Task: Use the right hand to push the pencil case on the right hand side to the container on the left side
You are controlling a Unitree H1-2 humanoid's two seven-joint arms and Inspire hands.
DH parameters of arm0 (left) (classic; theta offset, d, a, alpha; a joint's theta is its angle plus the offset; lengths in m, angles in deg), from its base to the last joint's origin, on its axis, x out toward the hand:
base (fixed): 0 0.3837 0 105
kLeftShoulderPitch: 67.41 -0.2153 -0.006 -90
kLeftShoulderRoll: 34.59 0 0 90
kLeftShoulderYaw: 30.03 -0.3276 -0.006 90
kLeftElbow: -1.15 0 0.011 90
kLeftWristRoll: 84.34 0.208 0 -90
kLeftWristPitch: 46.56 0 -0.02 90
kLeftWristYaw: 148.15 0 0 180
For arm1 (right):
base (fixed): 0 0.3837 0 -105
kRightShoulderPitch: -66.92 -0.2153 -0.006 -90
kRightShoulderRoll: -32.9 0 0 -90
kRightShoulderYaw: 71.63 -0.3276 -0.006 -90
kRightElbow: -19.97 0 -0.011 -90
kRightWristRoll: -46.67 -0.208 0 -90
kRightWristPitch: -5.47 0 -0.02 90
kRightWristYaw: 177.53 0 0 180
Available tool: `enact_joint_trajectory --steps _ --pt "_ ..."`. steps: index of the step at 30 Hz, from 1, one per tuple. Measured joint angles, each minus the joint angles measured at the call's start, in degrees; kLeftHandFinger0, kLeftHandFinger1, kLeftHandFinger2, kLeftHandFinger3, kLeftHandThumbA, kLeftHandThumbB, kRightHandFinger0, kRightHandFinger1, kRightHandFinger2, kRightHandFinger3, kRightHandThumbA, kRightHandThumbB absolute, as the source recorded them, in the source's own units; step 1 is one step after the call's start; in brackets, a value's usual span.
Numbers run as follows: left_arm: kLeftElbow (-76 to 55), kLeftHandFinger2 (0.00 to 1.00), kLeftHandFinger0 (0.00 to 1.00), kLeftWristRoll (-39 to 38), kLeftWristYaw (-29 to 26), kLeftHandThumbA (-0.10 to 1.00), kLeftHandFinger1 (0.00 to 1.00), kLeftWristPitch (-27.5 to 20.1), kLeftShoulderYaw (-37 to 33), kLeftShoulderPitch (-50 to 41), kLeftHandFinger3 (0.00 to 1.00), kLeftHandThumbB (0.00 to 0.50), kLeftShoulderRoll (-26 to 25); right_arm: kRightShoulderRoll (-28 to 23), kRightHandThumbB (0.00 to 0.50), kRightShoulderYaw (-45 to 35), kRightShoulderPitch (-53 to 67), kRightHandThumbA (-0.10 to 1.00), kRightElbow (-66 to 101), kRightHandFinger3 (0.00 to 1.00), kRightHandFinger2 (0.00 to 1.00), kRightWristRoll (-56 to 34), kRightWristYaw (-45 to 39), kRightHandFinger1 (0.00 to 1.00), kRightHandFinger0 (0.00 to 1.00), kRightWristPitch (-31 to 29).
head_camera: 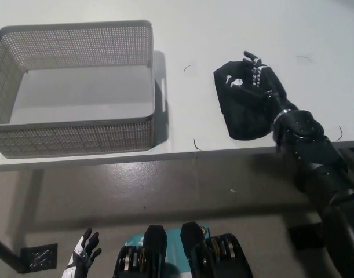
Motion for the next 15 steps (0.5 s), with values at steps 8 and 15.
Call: enact_joint_trajectory --steps 8,15 --pt "-0.12 1.0 1.0 -0.32 0.35 1.0 1.0 -0.02 0.07 0.28 1.0 0.196 -0.08 3.21 0.267 -0.89 0.03 1.0 -0.1 1.0 1.0 -0.39 0.0 1.0 1.0 -1.86" --pt "-0.23 1.0 1.0 -0.5 0.45 1.0 1.0 -0.03 0.14 0.29 1.0 0.184 -0.38 7.29 0.259 -3.12 0.15 1.0 -0.09 1.0 1.0 -1.47 -0.04 1.0 1.0 -3.29"
